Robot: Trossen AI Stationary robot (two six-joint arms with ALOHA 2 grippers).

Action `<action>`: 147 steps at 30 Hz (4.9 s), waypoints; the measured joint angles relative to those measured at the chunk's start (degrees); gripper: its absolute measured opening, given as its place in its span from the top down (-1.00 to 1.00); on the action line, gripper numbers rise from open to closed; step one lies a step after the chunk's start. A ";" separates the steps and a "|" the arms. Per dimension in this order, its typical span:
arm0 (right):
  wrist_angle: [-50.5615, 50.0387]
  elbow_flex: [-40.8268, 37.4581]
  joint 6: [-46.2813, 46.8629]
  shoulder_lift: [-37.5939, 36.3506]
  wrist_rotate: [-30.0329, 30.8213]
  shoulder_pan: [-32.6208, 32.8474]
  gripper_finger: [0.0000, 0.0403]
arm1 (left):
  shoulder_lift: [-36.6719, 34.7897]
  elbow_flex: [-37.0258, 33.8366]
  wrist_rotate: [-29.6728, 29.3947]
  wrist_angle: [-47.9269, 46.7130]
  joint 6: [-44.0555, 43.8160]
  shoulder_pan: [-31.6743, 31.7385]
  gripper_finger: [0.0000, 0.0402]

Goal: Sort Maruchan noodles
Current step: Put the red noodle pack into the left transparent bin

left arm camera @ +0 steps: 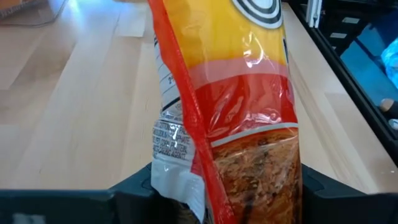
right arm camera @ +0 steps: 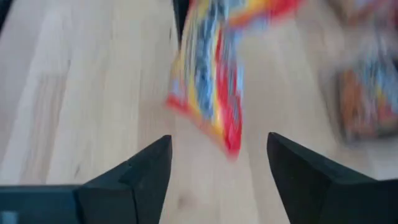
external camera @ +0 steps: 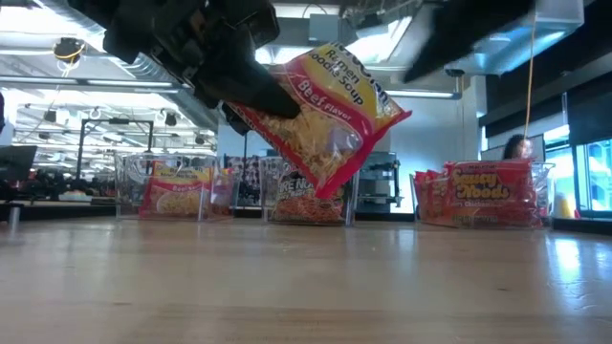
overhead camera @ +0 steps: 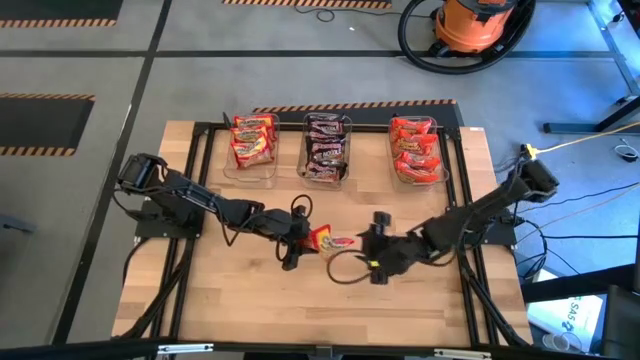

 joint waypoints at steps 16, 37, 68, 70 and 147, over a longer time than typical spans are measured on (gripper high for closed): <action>40.76 -32.12 10.81 -2.35 9.54 7.40 -0.21 | 0.00 -6.41 -3.22 16.56 6.49 0.13 0.12; 85.32 -29.59 -11.15 8.83 -5.45 -5.88 -0.21 | -0.02 -15.39 -2.76 42.80 11.68 -0.91 0.12; 72.58 -17.02 -12.30 11.90 -4.24 -8.89 -0.55 | -0.04 -15.26 -3.00 45.45 15.02 -3.11 0.12; 72.85 -16.26 -12.57 12.49 -6.99 -9.27 -0.58 | -0.04 -15.26 -2.98 45.99 15.14 -3.02 0.12; 34.99 -14.12 -5.91 3.95 -5.91 -4.88 0.20 | -16.31 -15.36 -5.78 25.48 9.18 -3.19 0.12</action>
